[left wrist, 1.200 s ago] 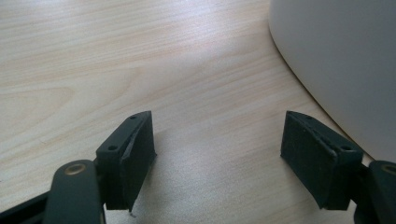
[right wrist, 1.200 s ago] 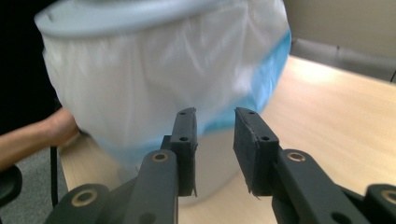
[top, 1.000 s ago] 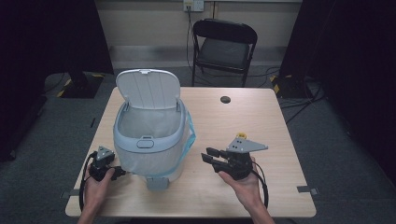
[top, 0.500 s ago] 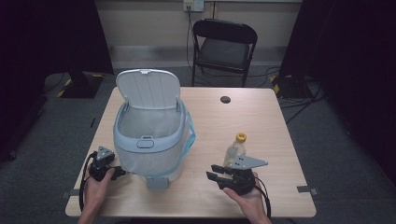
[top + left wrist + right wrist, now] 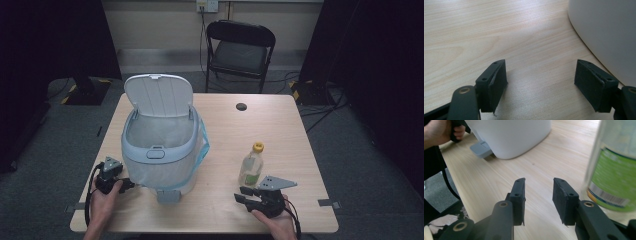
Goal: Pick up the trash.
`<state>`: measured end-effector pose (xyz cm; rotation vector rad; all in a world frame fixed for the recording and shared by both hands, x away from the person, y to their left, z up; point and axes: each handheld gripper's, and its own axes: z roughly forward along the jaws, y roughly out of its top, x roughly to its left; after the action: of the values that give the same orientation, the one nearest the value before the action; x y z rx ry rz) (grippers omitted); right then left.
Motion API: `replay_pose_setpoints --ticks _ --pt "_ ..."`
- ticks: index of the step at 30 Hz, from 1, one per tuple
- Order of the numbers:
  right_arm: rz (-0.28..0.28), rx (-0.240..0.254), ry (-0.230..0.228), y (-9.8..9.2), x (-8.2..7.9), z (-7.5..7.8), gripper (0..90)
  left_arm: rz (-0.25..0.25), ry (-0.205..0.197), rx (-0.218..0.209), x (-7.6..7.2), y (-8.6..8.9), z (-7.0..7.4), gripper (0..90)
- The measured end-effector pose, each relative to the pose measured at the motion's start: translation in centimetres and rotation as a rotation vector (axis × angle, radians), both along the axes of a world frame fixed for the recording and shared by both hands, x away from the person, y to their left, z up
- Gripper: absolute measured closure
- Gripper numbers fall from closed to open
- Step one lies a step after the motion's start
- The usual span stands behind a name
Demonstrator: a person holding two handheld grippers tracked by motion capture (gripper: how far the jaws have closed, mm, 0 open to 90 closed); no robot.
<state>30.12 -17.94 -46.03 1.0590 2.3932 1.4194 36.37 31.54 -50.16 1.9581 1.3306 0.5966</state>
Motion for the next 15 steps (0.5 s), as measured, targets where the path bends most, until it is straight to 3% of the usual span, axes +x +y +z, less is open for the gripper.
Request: replay_pose_setpoints --ticks 15 --pt "-0.058 -0.039 0.030 -1.8 0.5 -0.9 60.7 0.000 0.000 0.000 0.0 0.0 0.0 25.3"
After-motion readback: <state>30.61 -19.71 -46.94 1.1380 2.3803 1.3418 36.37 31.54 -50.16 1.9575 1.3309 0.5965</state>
